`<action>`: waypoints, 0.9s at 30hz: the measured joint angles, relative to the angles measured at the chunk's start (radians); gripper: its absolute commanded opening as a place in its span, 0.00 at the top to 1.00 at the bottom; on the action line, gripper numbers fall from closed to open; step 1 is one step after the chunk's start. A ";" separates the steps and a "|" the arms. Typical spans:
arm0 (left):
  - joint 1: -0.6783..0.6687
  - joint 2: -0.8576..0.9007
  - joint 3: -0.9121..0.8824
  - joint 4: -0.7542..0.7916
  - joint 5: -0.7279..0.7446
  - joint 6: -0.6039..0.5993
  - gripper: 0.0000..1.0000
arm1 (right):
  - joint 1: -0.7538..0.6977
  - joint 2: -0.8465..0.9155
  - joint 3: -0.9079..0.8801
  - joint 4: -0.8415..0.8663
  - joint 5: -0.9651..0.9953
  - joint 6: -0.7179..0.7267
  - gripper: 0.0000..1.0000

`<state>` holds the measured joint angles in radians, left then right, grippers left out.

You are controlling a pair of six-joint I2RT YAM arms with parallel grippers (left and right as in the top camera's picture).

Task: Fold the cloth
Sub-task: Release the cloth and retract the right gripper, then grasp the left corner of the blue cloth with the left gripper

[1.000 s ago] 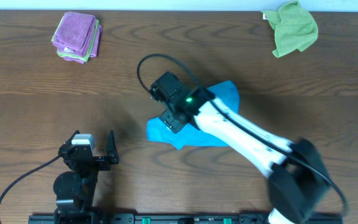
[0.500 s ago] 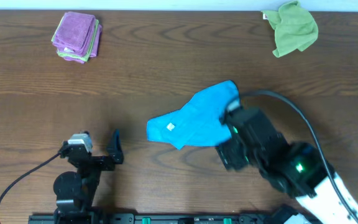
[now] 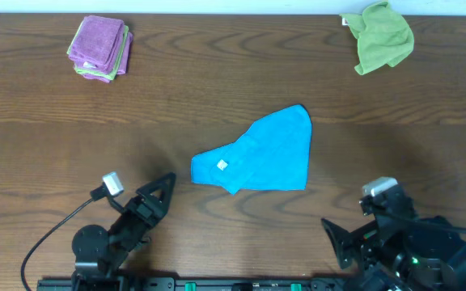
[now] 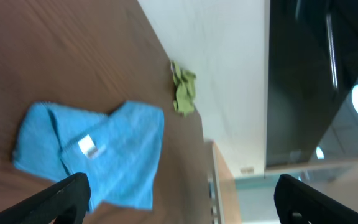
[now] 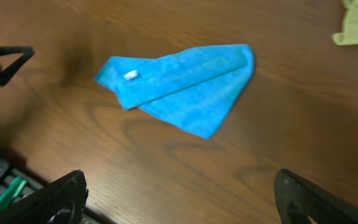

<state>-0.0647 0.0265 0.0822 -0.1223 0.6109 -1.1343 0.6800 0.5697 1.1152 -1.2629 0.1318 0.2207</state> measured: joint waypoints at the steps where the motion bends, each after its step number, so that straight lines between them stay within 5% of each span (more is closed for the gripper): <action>1: -0.031 0.014 -0.001 0.001 -0.013 -0.002 0.04 | 0.000 0.002 0.000 0.003 0.014 0.000 0.02; 10: -0.339 0.581 0.018 0.195 -0.202 0.077 0.02 | 0.000 0.014 0.001 0.080 0.080 0.000 0.01; 18: -0.352 1.166 0.296 0.350 -0.156 0.153 0.00 | 0.000 0.019 0.001 0.078 0.102 0.016 0.02; 27: -0.352 1.420 0.385 0.361 -0.023 0.171 0.00 | 0.000 0.019 0.001 0.072 0.112 0.036 0.02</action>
<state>-0.4171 1.4464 0.4671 0.2390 0.5884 -0.9634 0.6800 0.5888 1.1160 -1.1912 0.2436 0.2569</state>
